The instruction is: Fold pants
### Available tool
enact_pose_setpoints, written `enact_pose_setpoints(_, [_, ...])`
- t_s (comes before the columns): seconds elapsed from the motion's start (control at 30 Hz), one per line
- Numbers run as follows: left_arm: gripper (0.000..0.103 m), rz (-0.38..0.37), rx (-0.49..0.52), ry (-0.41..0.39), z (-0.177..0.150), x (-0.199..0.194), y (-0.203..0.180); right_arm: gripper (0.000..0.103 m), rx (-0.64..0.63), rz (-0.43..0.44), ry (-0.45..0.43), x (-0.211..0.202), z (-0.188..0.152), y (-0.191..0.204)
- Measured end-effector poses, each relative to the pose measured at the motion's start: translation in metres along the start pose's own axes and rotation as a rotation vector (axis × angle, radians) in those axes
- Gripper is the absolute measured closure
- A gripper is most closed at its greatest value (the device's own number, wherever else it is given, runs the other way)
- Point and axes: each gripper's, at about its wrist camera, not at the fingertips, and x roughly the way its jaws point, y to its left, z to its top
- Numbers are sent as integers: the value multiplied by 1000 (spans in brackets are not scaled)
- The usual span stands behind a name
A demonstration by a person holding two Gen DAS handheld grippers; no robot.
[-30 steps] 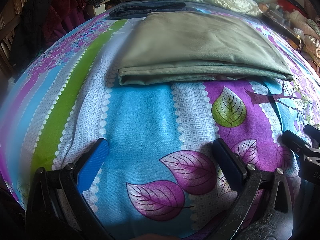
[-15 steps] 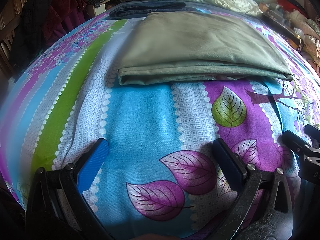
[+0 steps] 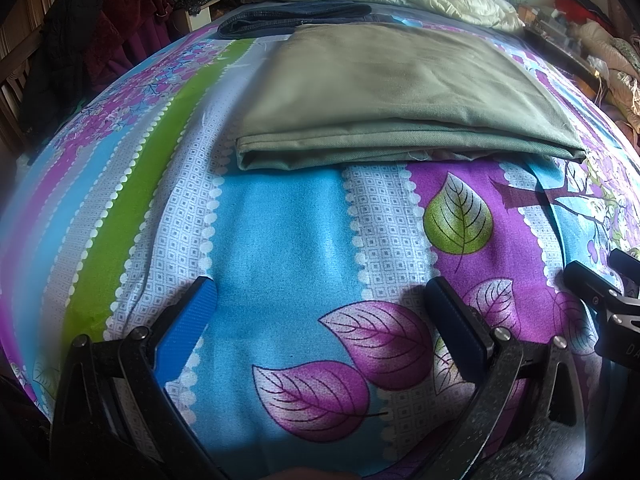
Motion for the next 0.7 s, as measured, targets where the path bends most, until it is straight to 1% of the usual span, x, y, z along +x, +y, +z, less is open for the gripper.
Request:
enact_pose_setpoints(0.17, [0,-4,-3,3,0,0,0,0,0,5,18,1,1,0])
enact_pose_setpoints(0.3, [0,0,9,19,1,-1,-2,0,1,12,65,2,7,-1])
enact_pose_setpoints(0.37, [0,-7,-9,31,2,-3,0,0,21,9,78,1,9,-2])
enact_pose_setpoints(0.43, [0,10,-42,37,3,-7,4,0,29,4,87,-3,9,0])
enact_pose_setpoints(0.5, [0,32,-68,45,3,-12,6,0,32,12,78,-12,8,3])
enact_pose_setpoints(0.57, [0,49,-67,61,5,-18,6,0,31,13,50,-24,7,7])
enact_pose_setpoints(0.6, [0,69,-60,64,5,-22,5,0,26,8,30,-31,8,10])
enact_pose_setpoints(0.7, [0,83,-55,29,9,-39,7,0,10,2,-8,-48,15,18])
